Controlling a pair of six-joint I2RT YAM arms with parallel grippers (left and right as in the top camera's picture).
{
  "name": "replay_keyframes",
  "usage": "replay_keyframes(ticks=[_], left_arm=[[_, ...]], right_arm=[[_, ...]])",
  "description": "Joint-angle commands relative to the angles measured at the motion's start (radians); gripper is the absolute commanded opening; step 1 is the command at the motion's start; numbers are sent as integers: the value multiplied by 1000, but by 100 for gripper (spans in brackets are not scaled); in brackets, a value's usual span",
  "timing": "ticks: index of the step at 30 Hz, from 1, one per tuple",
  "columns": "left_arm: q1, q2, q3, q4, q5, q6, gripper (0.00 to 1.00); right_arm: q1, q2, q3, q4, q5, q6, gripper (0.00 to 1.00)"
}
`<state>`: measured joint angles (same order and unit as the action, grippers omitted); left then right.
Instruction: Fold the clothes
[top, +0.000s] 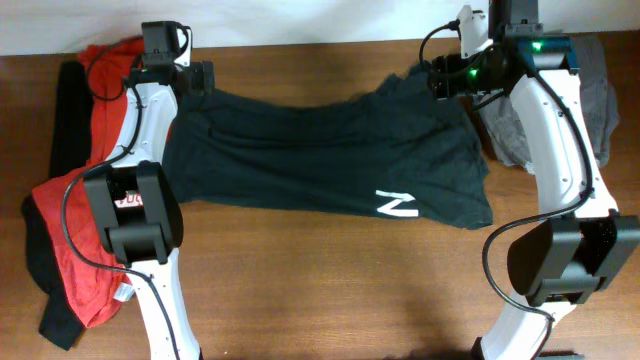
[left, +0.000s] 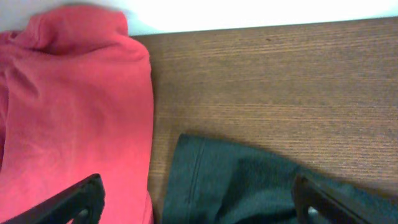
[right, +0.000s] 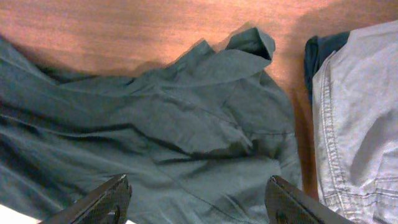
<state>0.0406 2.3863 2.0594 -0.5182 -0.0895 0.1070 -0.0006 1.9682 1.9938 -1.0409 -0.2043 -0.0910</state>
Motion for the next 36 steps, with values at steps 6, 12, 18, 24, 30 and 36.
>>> replay_keyframes(ticks=[6,12,18,24,30,36], left_arm=[[2,106,5,5,0,23,89],[10,117,5,42,-1,31,89],[10,127,5,63,10,31,89],[8,163,5,63,49,30,80],[7,202,5,62,53,29,76],[7,225,5,66,53,13,47]], right_arm=[[28,2,13,-3,5,-10,73],[28,2,12,-24,5,-10,73],[28,2,8,-30,5,-10,73],[27,2,8,-38,5,-10,73],[27,2,8,-59,5,-10,73],[27,2,8,-60,5,-10,73]])
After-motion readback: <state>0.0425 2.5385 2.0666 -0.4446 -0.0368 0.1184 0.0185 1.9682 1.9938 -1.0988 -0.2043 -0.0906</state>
